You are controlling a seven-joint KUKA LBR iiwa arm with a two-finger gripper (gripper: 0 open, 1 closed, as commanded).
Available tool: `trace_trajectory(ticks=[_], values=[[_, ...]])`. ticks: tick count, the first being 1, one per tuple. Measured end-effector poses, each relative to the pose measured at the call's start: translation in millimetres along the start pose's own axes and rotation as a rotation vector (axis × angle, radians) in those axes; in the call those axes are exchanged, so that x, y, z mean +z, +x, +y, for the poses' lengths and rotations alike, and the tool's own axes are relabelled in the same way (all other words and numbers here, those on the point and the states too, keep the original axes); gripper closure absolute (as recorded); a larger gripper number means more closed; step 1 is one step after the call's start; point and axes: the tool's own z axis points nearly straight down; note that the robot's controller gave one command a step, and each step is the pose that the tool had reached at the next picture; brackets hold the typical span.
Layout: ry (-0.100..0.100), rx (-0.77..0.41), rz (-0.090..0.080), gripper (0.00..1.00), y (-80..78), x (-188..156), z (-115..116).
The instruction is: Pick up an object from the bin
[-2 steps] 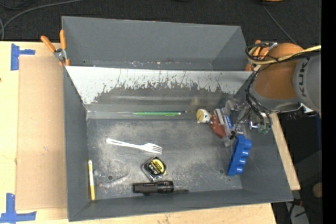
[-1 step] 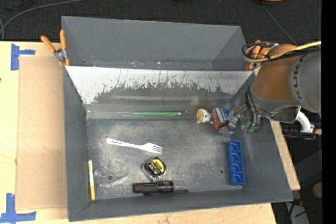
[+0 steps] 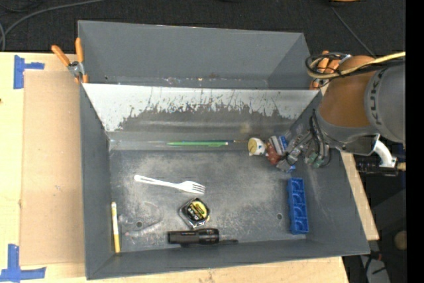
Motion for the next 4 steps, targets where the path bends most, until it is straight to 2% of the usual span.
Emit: trace_trajectory(ticks=[2, 4], values=[[0.000, -0.004, 0.003, 1.00, 0.9, -27, 0], [-0.001, -0.006, 0.002, 1.00, 0.4, -78, 1]])
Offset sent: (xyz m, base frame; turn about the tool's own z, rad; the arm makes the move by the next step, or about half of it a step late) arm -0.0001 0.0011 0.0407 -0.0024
